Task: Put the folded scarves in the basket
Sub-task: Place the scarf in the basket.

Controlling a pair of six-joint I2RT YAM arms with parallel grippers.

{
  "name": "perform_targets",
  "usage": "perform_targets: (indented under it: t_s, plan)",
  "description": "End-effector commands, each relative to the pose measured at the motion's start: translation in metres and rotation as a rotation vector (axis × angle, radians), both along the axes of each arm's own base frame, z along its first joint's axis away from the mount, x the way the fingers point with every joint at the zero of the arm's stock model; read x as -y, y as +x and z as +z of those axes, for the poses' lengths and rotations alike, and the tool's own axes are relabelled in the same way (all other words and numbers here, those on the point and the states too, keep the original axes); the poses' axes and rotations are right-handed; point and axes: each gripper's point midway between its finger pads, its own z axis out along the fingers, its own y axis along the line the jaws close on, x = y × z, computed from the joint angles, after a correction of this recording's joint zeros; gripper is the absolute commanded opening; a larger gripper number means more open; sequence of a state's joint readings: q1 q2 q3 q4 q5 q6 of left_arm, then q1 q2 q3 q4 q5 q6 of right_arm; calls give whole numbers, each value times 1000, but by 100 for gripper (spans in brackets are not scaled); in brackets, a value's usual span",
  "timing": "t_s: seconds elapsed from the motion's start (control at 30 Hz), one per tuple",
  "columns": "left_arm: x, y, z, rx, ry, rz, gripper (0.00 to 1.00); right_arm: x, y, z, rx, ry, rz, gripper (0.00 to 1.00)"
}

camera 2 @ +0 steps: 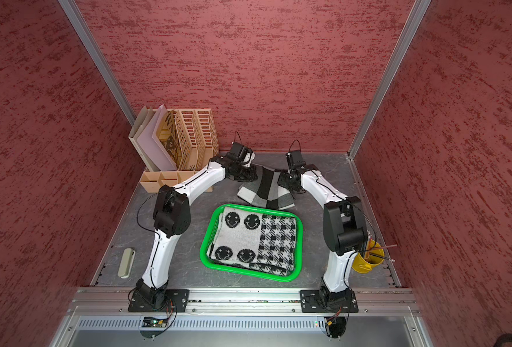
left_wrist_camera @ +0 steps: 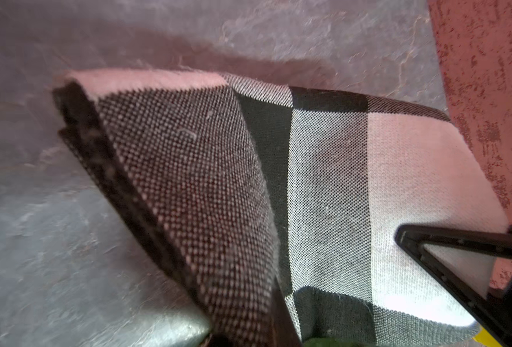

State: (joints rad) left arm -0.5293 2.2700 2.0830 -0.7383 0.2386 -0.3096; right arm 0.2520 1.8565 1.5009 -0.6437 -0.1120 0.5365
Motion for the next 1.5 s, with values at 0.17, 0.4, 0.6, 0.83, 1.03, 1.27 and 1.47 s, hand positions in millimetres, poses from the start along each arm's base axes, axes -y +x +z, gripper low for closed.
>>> perform_targets:
  t_s: [0.17, 0.4, 0.6, 0.83, 1.03, 1.27, 1.47]
  plan:
    - [-27, -3, 100, 140, 27, 55, 0, 3, -12, 84, 122, -57, 12, 0]
    - [-51, -33, 149, 130, 52, 80, 0, -7, -47, 135, 166, -27, 68, 0]
    - [-60, -85, 169, 90, 62, 65, 0, -23, -97, 153, 151, -26, 141, 0]
    - [-76, -151, 168, 42, 62, 71, 0, -35, -166, 156, 123, 1, 196, 0]
    - [-80, -202, 145, -4, 62, 68, 0, -45, -216, 136, 81, 7, 220, 0]
    - [-81, -239, 125, -32, 75, 72, 0, -46, -256, 110, 39, -23, 223, 0]
    - [-79, -254, 101, -66, 111, 68, 0, -47, -269, 91, 24, -46, 219, 0]
